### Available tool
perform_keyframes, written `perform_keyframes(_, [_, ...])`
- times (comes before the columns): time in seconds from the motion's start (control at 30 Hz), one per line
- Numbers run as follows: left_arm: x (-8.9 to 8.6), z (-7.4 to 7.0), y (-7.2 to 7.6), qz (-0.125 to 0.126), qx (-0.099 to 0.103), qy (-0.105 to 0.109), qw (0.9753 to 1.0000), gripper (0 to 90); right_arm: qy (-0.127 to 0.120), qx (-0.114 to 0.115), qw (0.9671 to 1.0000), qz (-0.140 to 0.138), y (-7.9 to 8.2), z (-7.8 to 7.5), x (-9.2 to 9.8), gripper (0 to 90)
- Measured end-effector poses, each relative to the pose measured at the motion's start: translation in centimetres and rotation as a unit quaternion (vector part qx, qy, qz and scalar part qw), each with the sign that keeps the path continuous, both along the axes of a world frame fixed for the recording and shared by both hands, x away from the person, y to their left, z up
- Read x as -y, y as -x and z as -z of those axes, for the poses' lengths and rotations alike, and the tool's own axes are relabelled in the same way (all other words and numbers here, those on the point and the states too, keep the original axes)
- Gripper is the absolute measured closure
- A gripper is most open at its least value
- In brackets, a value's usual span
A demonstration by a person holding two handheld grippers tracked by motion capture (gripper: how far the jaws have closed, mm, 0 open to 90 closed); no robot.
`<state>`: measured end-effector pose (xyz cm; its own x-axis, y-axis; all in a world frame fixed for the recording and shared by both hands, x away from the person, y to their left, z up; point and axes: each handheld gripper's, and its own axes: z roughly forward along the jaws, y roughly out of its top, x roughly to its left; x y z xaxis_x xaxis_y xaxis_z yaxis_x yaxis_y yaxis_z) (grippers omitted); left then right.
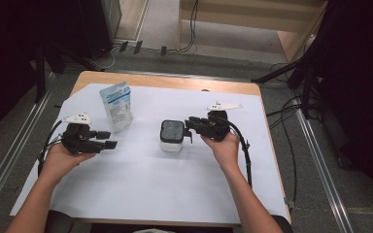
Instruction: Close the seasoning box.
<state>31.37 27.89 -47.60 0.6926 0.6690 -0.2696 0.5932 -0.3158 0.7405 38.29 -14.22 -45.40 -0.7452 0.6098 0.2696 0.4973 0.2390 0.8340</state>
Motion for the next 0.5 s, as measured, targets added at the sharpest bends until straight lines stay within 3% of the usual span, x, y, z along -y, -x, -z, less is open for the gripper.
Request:
perform_keyframes(0.33, [0.5, 0.3, -0.3, 0.009, -0.002, -0.004, 1.0000, 44.1, 0.002, 0.011, 0.9995, 0.029, 0.3, 0.2, 2.2, 63.5])
perform_keyframes(0.5, [0.6, 0.4, -0.5, 0.013, -0.003, -0.005, 0.9999, 44.1, 0.015, 0.015, 0.9987, 0.047, 0.6, 0.4, 3.5, 60.3])
